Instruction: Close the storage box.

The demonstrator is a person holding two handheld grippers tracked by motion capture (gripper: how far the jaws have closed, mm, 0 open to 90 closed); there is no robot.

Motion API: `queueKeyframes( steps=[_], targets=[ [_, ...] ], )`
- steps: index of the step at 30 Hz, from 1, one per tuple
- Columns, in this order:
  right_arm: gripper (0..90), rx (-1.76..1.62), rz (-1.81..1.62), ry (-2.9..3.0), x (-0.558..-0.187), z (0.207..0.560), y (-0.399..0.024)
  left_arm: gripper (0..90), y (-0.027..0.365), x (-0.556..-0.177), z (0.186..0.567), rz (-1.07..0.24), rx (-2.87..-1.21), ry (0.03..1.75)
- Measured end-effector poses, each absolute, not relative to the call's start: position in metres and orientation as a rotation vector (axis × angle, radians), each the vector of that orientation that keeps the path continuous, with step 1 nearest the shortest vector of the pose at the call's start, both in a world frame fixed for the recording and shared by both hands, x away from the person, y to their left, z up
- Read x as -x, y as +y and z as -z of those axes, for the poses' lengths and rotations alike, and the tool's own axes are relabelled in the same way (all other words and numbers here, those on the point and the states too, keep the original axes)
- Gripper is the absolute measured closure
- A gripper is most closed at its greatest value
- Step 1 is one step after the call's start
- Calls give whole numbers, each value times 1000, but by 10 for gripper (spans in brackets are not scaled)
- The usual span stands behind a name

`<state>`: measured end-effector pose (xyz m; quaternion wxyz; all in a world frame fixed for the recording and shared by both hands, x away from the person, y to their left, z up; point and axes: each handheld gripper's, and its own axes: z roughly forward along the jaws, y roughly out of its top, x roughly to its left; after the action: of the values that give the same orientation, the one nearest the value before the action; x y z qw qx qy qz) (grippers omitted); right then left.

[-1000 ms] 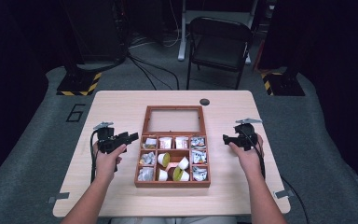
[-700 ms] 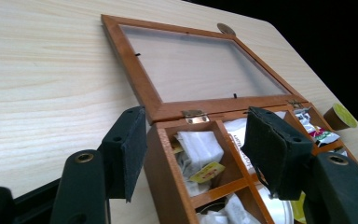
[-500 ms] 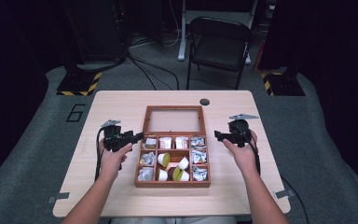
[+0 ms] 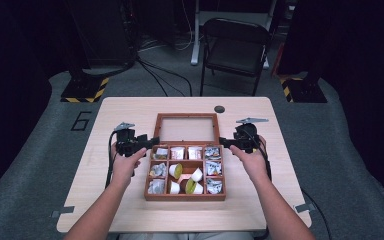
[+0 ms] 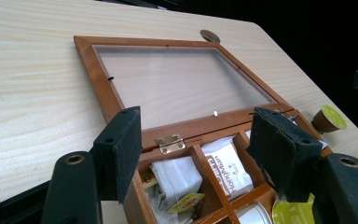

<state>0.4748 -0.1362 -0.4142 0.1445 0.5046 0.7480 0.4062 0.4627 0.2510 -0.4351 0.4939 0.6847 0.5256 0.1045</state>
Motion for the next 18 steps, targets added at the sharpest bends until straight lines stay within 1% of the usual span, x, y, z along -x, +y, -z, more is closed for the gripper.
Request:
queueKeyframes(
  steps=[7, 10, 18],
  targets=[
    [320, -1462, -1218, 2156, -480, 409, -127, 360, 250, -472, 432, -252, -1650, 1300],
    [326, -1458, -1218, 2161, -484, 409, -121, 377, 249, -477, 434, -218, -1629, 1300],
    [327, -1480, -1224, 2153, -496, 409, -109, 377, 242, -491, 442, -202, -1618, 1340]
  ],
)
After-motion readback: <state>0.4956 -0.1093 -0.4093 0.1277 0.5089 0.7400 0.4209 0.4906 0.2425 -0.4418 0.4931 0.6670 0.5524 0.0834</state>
